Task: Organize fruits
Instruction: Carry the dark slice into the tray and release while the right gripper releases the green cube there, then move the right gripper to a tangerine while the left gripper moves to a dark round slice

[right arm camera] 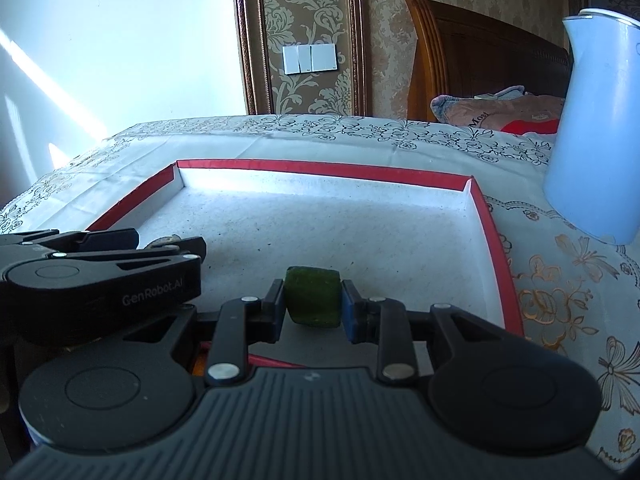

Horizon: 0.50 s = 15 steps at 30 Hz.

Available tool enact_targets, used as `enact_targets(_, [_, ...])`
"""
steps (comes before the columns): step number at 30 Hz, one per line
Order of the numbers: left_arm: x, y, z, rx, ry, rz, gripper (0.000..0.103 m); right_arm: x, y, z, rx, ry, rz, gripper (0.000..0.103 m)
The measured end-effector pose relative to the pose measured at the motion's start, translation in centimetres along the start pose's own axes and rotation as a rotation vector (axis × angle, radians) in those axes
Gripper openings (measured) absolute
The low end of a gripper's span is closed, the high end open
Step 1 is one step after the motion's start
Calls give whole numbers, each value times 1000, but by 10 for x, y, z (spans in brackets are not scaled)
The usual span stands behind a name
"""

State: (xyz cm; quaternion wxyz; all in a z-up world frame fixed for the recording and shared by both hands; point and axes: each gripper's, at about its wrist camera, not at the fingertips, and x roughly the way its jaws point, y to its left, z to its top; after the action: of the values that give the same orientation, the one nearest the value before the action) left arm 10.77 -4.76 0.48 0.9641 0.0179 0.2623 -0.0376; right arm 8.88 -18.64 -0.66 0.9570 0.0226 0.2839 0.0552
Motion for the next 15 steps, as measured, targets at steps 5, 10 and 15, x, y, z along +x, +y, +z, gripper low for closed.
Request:
enact_targets(5, [-13,12,4,-42,-31,10,57,-8,-3,1,8,-27,-5,28])
enact_targets(10, [-35,31,3,-91,-74,8,62,-22,-10,2,37,-64,18,28])
enact_targets(15, [-63,48,-11,-92,-125,23,68,-43,-15,-2,51,-114,30,36])
